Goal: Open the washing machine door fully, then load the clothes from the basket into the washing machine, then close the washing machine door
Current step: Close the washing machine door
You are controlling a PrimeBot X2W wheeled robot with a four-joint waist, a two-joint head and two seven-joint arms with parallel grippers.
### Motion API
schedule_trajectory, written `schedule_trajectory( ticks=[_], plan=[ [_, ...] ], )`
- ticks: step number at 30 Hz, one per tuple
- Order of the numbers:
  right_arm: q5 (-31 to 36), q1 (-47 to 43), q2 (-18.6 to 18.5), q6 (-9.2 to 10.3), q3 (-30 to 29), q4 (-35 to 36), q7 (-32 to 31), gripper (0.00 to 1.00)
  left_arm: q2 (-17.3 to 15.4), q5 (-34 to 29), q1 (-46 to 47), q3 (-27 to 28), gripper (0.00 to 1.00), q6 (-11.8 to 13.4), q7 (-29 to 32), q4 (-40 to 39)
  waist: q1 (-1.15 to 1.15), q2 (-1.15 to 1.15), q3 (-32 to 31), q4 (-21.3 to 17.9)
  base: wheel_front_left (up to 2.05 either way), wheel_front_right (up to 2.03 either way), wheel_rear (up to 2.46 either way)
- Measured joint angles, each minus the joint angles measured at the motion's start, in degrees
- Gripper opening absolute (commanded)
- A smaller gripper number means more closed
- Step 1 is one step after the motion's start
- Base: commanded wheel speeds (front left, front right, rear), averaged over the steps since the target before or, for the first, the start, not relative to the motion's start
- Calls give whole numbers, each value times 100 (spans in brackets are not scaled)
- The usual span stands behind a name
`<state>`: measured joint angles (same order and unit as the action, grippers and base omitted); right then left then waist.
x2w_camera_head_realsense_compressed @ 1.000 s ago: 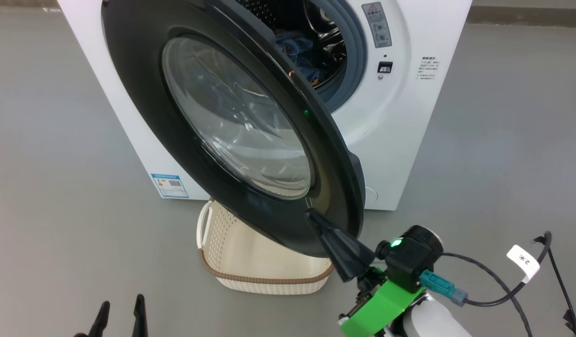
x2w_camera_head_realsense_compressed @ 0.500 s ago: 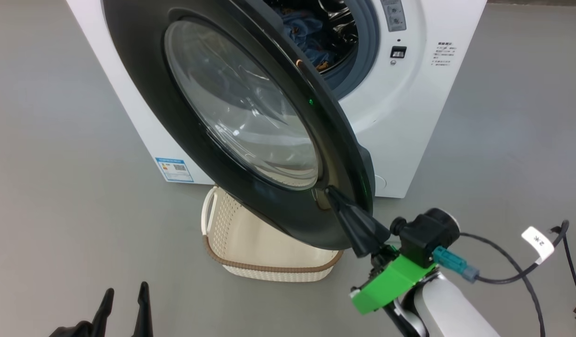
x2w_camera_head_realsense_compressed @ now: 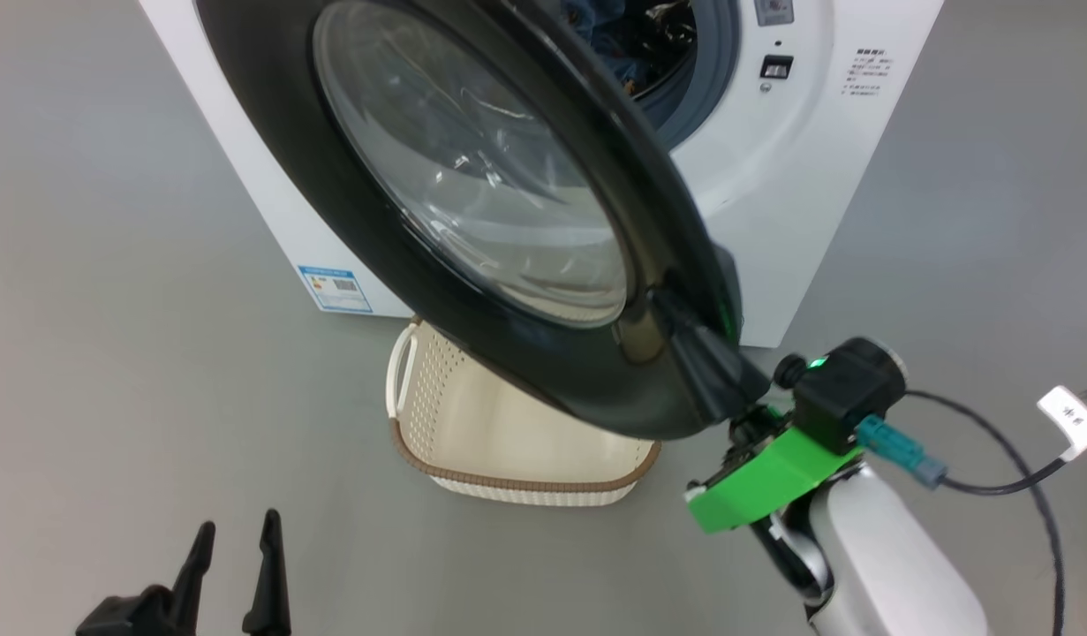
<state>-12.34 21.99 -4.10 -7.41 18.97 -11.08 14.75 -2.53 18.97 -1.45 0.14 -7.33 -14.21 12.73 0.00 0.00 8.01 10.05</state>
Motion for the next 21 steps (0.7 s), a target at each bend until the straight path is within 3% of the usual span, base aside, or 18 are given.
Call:
schedule_trajectory(
  ticks=[21],
  plan=[
    [170, 1177, -491, -1, -533, 81, 0, 0, 22, 52, 519, -226, 100, -1, -1, -179, 0, 0, 839, 133, 0, 0, 0]
  ],
)
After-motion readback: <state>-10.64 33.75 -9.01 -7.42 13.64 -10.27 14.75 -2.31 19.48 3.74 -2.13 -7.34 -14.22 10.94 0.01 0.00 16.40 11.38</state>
